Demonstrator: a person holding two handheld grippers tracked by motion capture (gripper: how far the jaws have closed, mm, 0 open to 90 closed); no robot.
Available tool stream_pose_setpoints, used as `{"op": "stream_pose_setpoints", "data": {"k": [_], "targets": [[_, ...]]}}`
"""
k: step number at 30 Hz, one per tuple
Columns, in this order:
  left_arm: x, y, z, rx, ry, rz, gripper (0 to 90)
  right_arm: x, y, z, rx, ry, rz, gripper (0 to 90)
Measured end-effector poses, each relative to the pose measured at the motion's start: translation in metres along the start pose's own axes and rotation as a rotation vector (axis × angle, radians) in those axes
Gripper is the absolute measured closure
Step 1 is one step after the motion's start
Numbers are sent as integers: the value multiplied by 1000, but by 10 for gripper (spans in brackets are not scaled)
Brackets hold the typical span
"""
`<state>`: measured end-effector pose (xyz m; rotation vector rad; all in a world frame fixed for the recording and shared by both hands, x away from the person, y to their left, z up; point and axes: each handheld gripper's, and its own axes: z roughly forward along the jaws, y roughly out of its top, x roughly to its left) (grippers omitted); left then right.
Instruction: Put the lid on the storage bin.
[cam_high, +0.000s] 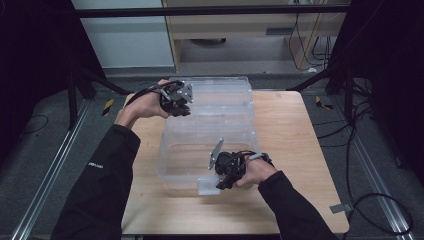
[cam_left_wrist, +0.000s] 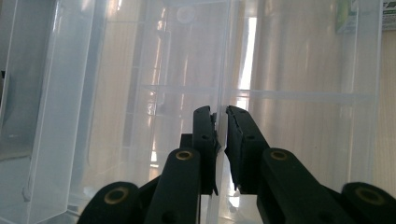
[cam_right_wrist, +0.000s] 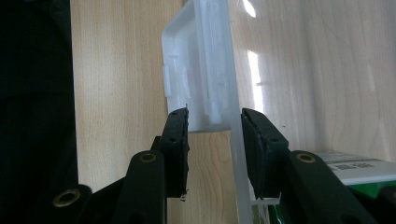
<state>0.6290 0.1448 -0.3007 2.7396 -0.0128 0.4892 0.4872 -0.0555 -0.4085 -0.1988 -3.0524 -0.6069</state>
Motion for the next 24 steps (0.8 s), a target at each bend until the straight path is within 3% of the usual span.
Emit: {"op": "stream_pose_setpoints", "data": {"k": [10,24], "targets": [[-2,8,-4,61,-30,35,871,0,-1,0,-15,-2,17,638],[-10,15,-12,71,-50,52,886,1,-2,0,-26,-5,7,644]]}}
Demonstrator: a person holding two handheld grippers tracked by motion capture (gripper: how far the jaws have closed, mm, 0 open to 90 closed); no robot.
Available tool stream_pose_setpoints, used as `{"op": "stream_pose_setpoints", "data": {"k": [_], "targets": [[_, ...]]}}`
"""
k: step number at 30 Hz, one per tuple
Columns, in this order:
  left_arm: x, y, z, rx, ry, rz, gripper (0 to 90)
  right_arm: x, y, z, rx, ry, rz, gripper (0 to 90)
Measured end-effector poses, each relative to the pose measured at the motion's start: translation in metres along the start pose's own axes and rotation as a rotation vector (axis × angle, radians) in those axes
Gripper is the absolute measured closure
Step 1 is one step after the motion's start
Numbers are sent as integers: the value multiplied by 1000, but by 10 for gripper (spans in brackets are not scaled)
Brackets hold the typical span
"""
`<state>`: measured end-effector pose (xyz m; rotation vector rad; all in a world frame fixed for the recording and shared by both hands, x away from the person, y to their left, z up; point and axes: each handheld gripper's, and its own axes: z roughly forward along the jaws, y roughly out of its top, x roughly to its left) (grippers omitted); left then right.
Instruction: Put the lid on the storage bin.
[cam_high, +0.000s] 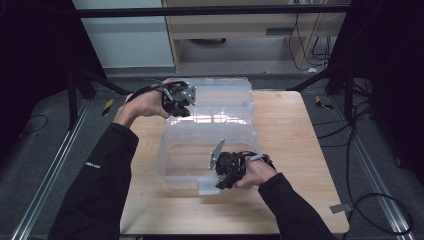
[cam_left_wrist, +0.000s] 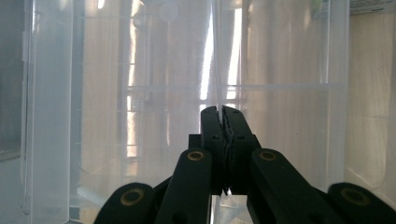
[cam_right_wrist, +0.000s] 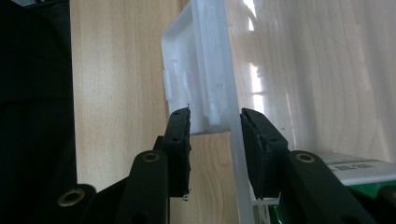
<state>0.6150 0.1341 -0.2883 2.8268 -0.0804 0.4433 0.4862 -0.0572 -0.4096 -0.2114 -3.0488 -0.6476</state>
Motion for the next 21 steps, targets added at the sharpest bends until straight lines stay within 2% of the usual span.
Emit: {"op": "stream_pose_setpoints", "data": {"k": [3,7,13,21], "targets": [[-4,1,-4,-9,-10,10,889,1,0,0,3,-4,3,645],[-12,0,-8,-22,-2,24,888,2,-1,0,-3,-10,0,646],[-29,-1,-15,-48,6,37,888,2,-2,0,-5,-8,1,646],[-48,-1,-21,-54,17,50,887,4,-1,0,-4,-12,-1,647]]}}
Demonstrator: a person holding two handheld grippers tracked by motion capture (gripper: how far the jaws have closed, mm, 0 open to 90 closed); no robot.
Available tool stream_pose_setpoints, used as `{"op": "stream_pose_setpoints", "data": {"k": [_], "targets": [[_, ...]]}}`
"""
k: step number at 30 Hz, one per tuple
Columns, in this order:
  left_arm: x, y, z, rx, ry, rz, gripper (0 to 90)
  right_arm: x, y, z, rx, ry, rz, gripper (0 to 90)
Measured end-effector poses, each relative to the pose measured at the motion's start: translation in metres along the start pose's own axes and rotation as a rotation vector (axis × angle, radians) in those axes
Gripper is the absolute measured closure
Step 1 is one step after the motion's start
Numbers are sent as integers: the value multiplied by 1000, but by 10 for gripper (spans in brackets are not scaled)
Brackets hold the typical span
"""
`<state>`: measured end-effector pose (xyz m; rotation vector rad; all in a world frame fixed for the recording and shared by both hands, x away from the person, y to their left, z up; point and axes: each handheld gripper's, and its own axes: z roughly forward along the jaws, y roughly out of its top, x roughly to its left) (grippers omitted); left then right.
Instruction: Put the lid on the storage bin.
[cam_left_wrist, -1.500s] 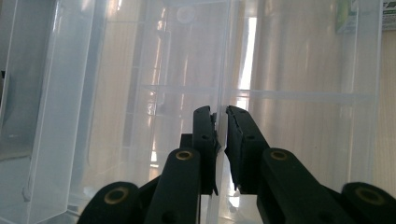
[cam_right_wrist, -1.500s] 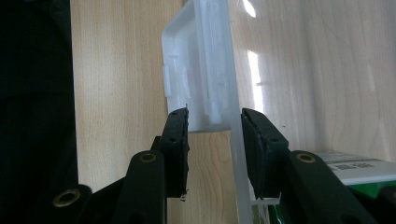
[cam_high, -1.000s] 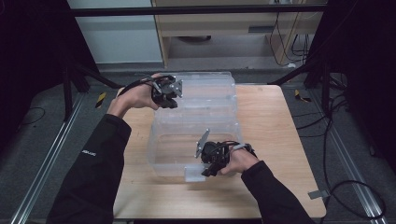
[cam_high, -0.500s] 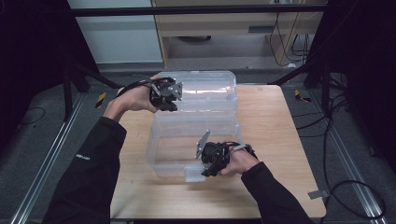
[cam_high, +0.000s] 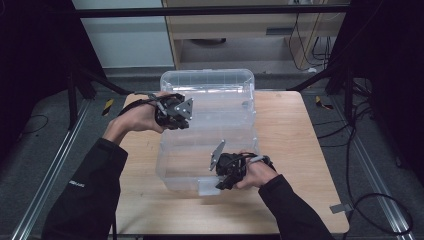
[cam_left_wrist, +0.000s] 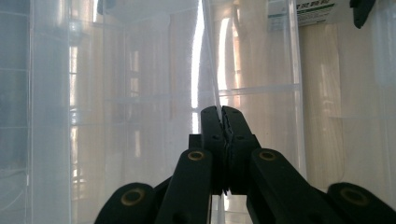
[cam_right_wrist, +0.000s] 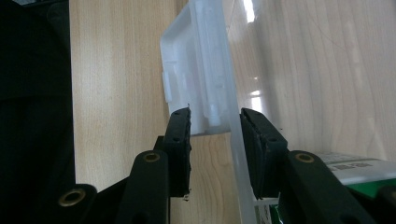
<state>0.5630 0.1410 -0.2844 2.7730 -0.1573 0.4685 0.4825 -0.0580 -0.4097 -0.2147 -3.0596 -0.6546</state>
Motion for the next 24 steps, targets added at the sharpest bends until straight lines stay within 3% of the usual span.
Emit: {"op": "stream_pose_setpoints", "data": {"k": [13,24], "targets": [[-23,1,-3,-7,10,19,883,0,0,0,1,-3,-4,646],[-36,-1,-3,-14,5,-1,883,1,1,0,3,-6,-1,644]]}}
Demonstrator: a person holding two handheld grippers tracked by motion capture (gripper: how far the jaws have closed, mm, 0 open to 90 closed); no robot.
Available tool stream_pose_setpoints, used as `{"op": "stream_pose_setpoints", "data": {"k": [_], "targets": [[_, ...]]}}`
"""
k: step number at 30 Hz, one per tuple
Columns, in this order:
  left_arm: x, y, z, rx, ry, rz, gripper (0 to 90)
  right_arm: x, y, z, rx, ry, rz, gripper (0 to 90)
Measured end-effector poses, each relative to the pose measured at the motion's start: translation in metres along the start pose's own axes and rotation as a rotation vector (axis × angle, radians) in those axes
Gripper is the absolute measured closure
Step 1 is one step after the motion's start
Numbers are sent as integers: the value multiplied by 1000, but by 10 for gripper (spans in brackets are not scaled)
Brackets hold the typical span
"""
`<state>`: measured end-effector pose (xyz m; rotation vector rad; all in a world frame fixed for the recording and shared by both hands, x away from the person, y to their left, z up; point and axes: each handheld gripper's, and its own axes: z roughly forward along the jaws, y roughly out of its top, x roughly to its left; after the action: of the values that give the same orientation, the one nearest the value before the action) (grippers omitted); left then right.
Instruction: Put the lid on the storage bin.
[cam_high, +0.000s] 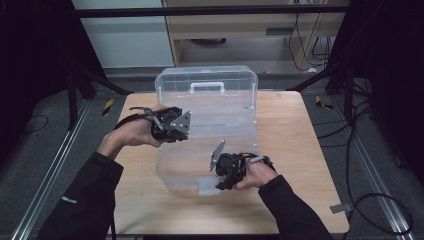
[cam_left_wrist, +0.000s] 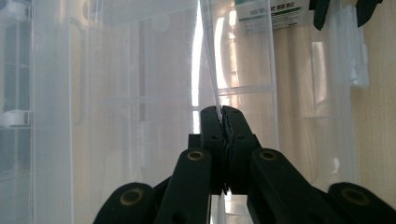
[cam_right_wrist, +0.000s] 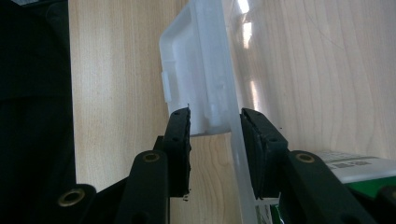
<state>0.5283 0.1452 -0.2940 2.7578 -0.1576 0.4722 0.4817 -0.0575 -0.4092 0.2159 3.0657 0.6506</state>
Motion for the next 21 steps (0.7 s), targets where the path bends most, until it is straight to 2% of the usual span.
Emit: {"op": "stream_pose_setpoints", "data": {"k": [3,9,14,18,21], "targets": [[-3,0,0,1,-4,10,883,0,0,0,-1,1,-2,644],[-13,-3,1,-14,-15,0,882,1,0,0,-5,-2,-9,643],[-15,-1,2,-3,-32,0,879,1,0,-1,-3,-7,-8,638],[-18,-3,3,-9,-41,-5,878,3,-1,-1,-21,-23,-11,630],[-19,-4,3,-20,-47,-12,877,4,-4,-8,-67,-26,3,605]]}}
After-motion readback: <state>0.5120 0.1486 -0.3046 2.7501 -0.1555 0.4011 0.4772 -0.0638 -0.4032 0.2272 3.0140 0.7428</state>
